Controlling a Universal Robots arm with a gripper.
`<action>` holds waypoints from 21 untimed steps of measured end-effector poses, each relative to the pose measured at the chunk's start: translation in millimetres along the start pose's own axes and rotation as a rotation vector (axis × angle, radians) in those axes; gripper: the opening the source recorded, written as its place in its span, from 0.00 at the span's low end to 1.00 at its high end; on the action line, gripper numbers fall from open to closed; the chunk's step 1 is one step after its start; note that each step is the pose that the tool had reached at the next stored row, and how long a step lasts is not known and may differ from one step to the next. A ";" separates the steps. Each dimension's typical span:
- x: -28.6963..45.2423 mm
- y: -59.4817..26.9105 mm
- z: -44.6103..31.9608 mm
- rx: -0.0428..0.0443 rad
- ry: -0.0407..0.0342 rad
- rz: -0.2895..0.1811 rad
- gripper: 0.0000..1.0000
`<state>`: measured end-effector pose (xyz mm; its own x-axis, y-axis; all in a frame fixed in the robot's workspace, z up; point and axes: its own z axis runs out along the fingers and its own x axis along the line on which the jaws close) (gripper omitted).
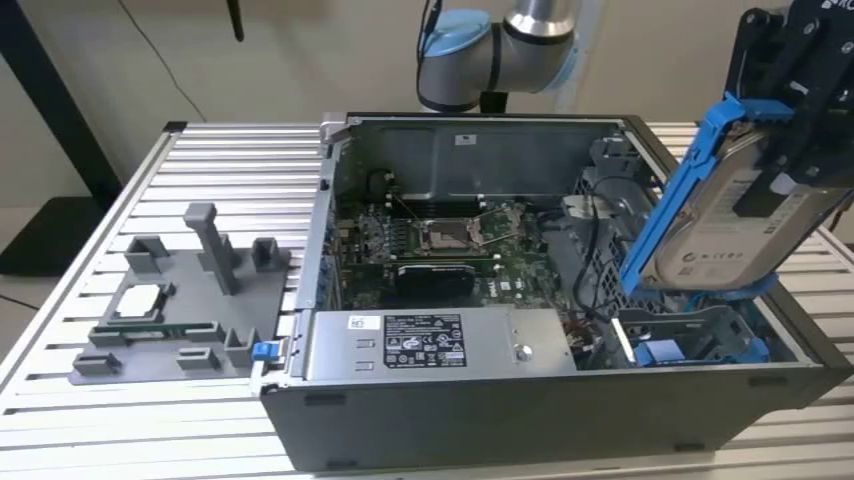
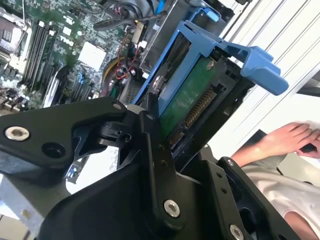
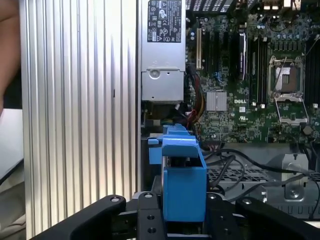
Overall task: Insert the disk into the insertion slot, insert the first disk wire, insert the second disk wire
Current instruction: 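Insert the disk into the insertion slot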
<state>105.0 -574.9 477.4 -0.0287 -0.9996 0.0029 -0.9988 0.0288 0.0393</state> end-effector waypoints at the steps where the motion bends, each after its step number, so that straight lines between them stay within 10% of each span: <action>1: 0.6 -0.4 1.2 0.0000 -0.0002 0.003 0.00; 21: 3.5 -15.9 19.1 -0.0001 -0.0023 0.010 0.00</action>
<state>120.1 -578.9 457.7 -0.0384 -0.9993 0.0011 -0.9985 0.0384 0.0394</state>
